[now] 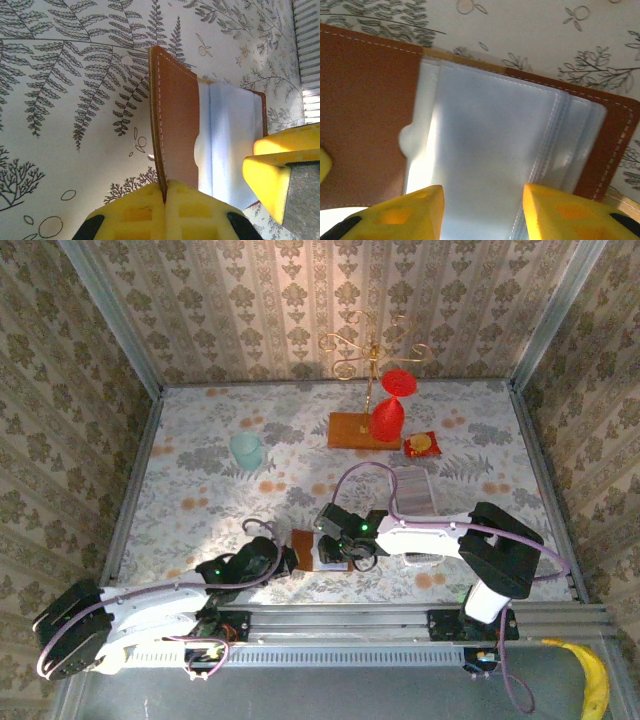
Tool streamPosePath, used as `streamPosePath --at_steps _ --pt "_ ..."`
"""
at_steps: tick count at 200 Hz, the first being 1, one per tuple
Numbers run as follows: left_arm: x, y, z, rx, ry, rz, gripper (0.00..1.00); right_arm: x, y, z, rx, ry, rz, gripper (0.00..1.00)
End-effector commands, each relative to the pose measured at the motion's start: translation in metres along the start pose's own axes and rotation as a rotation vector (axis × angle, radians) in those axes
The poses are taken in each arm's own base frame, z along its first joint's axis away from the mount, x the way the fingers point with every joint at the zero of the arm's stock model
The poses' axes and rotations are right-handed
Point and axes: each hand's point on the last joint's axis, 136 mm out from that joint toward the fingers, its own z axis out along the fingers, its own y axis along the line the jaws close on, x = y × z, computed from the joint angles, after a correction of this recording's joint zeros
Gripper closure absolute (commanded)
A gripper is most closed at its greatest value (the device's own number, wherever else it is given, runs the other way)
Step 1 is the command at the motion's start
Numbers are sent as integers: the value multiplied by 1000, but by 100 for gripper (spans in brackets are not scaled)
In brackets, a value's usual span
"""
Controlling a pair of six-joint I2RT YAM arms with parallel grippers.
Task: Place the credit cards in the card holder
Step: Flip over the card slot in the card holder.
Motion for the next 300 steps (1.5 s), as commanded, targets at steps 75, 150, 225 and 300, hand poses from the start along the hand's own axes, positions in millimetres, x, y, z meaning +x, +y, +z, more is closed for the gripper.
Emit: streamPosePath --at_steps 75,150,225,300 --pt "10 12 3 -28 18 -13 100 1 31 7 -174 6 89 50" --pt "13 14 6 -33 16 -19 100 -11 53 -5 -310 -47 159 50" --pt "13 19 8 -43 2 -24 100 -20 61 -10 -395 -100 228 50" --pt "14 21 8 -51 0 -25 100 -28 72 -14 -463 -124 247 50"
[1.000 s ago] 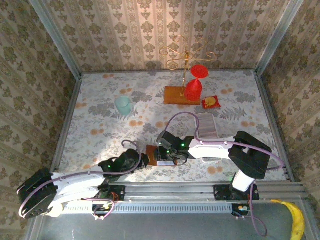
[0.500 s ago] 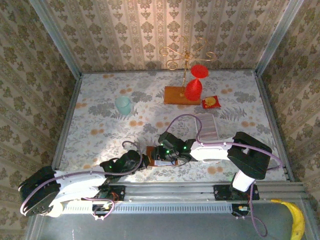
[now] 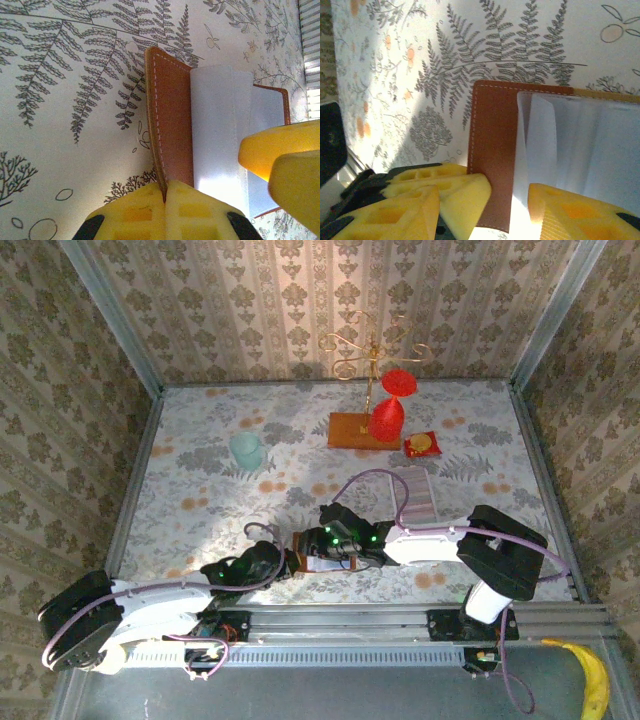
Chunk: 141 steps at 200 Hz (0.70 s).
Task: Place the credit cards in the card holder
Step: Flip over the card slot in the card holder.
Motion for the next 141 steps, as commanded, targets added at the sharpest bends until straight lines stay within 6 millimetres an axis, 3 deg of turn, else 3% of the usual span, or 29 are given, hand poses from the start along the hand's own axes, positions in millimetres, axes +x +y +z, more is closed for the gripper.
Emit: streamPosePath --at_steps 1,61,141 --pt "7 18 1 -57 7 2 100 -2 14 -3 -57 -9 15 50" --pt "6 19 1 -59 4 0 100 -1 -4 -2 48 -2 9 50" --pt "6 17 0 -55 1 4 100 -9 -43 -25 320 -28 -106 51"
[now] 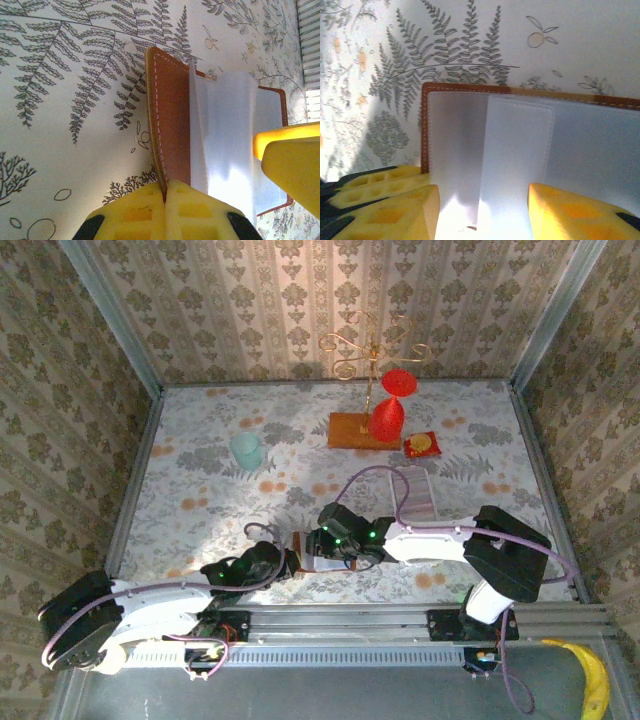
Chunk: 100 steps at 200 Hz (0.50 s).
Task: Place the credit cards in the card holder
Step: Flip over the card slot in the card holder.
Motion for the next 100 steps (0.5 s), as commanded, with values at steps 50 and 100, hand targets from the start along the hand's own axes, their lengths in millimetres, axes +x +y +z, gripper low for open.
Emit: streamPosePath --at_steps 50,100 --pt "4 15 -1 -46 0 8 98 -11 -42 -20 334 -18 -196 51" --pt "-3 6 -12 -9 -21 30 78 -10 -52 -22 416 0 -262 50"
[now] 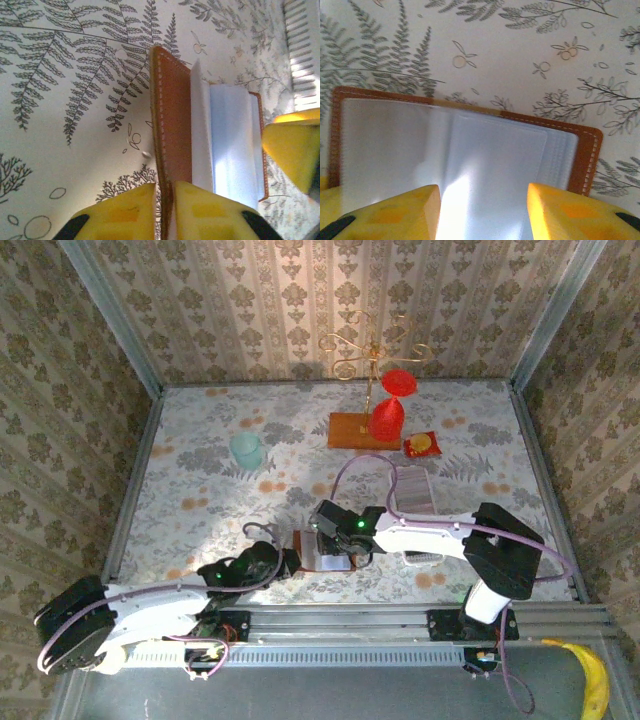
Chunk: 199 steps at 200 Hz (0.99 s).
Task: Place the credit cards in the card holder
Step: Flip over the card slot in the card holder.
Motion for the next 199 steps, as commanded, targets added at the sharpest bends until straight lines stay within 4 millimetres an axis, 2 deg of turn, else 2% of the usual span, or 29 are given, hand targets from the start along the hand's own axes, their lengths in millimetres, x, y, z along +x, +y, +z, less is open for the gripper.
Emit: streamPosePath --at_steps 1,47,60,93,110,126,152,171,182,192,199 --pt "1 12 -6 -40 -7 24 78 5 -19 1 108 11 -69 50" --pt "-13 27 -31 -82 -81 10 65 5 -14 -1 97 10 -85 50" --pt "-17 26 -39 -71 -101 13 66 3 -9 -5 74 -5 -92 50" --pt "-30 -4 -53 62 -138 43 78 -9 8 -27 -39 -93 -128 50" --pt "-33 -21 -57 102 -129 71 80 -21 3 -46 -41 -157 -180 50" --pt "-35 -37 -58 120 -103 107 83 -35 -5 -74 -10 -232 -271 53" --pt "-33 -51 -49 109 -52 160 93 -51 -2 -132 -69 -364 -538 52" --pt "-32 -61 -41 116 -32 190 93 -54 -4 -169 -95 -457 -735 47" --pt "-32 -66 -37 116 -22 209 94 -39 -6 -180 -138 -471 -912 45" --pt "-32 -71 -34 120 -10 230 95 -7 -13 -181 -188 -443 -1221 45" --pt "-31 -73 -32 116 -2 243 96 11 -24 -180 -189 -427 -1405 38"
